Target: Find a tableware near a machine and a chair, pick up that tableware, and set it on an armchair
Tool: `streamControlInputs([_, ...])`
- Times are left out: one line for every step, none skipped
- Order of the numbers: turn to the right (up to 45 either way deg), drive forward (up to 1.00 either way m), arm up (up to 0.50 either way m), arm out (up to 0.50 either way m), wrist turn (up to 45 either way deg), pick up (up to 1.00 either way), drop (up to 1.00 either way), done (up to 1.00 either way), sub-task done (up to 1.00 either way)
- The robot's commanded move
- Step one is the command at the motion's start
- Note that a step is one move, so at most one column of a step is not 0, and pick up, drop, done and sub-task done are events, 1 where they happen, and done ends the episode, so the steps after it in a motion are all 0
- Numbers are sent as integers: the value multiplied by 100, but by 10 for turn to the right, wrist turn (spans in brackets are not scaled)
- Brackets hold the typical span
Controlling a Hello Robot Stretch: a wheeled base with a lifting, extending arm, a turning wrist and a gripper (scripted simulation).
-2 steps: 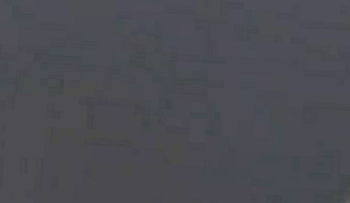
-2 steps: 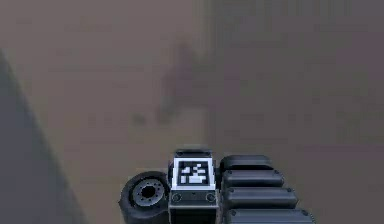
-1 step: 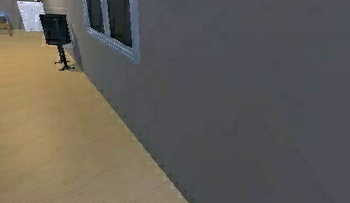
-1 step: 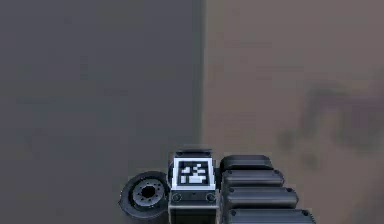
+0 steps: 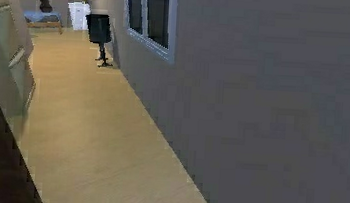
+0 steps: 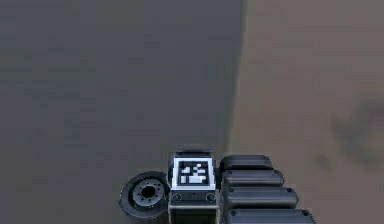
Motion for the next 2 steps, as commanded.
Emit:
streamControlInputs([0,65,0,0,0,0,0,0,0])
streamControlInputs([-330,0,0,0,0,0,0,0,0])
